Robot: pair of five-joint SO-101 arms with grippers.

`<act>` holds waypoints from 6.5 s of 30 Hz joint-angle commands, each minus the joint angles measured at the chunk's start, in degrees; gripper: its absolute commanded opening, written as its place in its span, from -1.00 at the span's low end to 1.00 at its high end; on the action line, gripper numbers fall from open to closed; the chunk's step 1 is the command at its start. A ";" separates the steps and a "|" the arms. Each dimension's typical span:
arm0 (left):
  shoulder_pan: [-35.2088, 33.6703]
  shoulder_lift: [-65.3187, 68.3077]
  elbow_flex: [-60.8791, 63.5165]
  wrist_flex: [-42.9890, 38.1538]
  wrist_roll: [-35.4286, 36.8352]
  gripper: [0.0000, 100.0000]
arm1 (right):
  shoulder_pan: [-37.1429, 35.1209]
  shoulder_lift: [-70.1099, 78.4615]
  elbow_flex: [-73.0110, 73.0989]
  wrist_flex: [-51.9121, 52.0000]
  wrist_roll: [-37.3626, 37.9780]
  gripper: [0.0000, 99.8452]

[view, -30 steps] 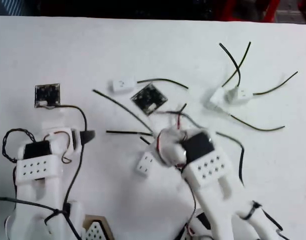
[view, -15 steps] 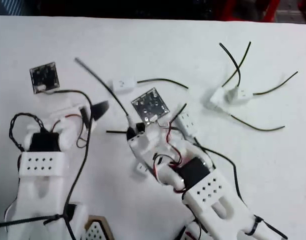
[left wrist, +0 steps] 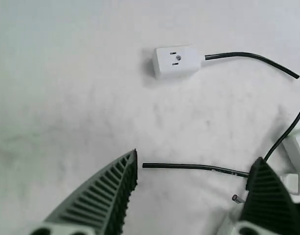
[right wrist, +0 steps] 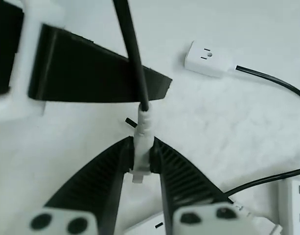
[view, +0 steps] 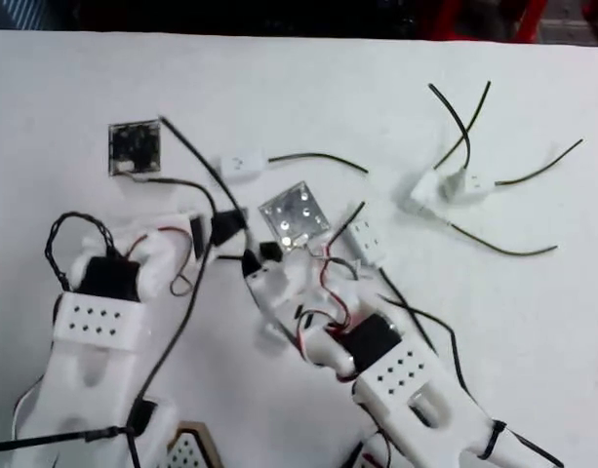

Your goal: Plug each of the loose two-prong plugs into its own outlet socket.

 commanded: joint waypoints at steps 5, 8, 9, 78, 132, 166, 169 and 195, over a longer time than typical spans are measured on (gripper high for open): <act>4.53 -1.80 -0.44 1.14 -2.46 -0.31 | -0.04 -1.45 -0.70 -1.98 0.09 -0.97; 5.05 -1.80 -0.35 1.58 -4.92 -0.31 | 0.04 -1.45 -0.70 -1.80 0.09 -0.97; 4.79 -1.80 -0.35 1.58 -4.75 -0.31 | 0.04 -1.45 -0.70 -1.63 0.09 -0.97; 15.34 52.09 -24.79 5.10 -32.35 -0.56 | 31.43 -1.54 -3.87 4.62 -2.02 -0.97; -16.40 -31.96 34.37 -6.33 -26.29 -0.93 | -6.02 16.84 -15.91 20.44 2.55 -0.96; -16.40 -60.18 47.38 18.46 -26.64 -0.94 | -3.74 26.86 -19.43 14.29 7.03 -0.97; -16.40 -60.18 47.38 18.46 -26.64 -0.94 | -3.74 26.86 -19.16 14.37 7.03 -0.97; -16.40 -60.18 47.38 18.46 -26.64 -0.94 | -1.01 33.01 -19.16 15.52 9.93 -0.97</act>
